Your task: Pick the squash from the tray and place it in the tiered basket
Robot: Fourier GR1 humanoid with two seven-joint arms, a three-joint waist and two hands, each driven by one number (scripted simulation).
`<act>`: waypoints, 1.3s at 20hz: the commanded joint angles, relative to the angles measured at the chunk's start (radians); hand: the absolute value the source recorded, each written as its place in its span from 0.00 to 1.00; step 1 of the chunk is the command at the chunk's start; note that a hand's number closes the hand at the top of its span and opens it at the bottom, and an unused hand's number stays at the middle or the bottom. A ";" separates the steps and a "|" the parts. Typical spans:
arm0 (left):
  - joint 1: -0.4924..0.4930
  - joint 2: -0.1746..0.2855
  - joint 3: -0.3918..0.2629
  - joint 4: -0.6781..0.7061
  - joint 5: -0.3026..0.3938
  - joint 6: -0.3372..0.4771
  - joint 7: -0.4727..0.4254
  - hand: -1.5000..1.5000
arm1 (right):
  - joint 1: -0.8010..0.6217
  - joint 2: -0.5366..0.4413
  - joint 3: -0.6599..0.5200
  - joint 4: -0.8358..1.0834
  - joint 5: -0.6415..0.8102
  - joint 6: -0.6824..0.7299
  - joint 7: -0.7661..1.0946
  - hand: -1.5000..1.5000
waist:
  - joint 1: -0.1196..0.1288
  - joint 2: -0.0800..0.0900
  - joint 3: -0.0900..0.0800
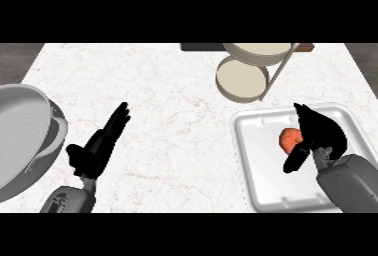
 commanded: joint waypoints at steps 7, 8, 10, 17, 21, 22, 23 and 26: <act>0.014 -0.018 0.061 0.011 -0.044 -0.045 -0.022 0.50 | 0.096 0.084 -0.121 0.085 0.135 0.007 -0.088 0.00 | 0.000 0.000 0.000; 0.004 -0.014 0.070 -0.025 -0.023 -0.064 0.024 0.50 | 0.121 0.083 -0.119 0.079 0.142 0.014 -0.110 0.00 | 0.000 -0.001 0.000; -0.046 -0.038 0.081 0.098 -0.048 -0.073 -0.054 0.50 | 0.078 0.090 -0.155 0.141 0.141 0.044 -0.141 0.00 | -0.002 0.001 0.000; 0.014 -0.068 0.095 -0.011 -0.076 -0.069 0.027 0.50 | 0.073 0.162 -0.224 0.232 0.248 0.027 -0.246 0.00 | 0.001 0.000 0.000; -0.030 -0.037 0.125 0.037 -0.039 -0.123 0.014 0.50 | 0.109 0.218 -0.210 0.282 0.252 -0.139 -0.365 1.00 | 0.000 0.002 0.000; 0.020 -0.092 0.066 0.032 -0.109 -0.054 -0.023 0.50 | 0.069 0.211 -0.216 0.295 0.264 -0.165 -0.403 1.00 | 0.004 0.002 0.001; 0.010 -0.059 0.103 0.025 -0.087 -0.079 -0.022 0.50 | 0.117 0.236 -0.178 0.203 0.291 -0.164 -0.355 1.00 | -0.001 0.000 0.000; -0.032 -0.090 0.105 0.122 -0.099 -0.099 -0.082 0.50 | 0.029 0.210 -0.226 0.278 0.301 -0.118 -0.413 1.00 | 0.000 0.001 0.000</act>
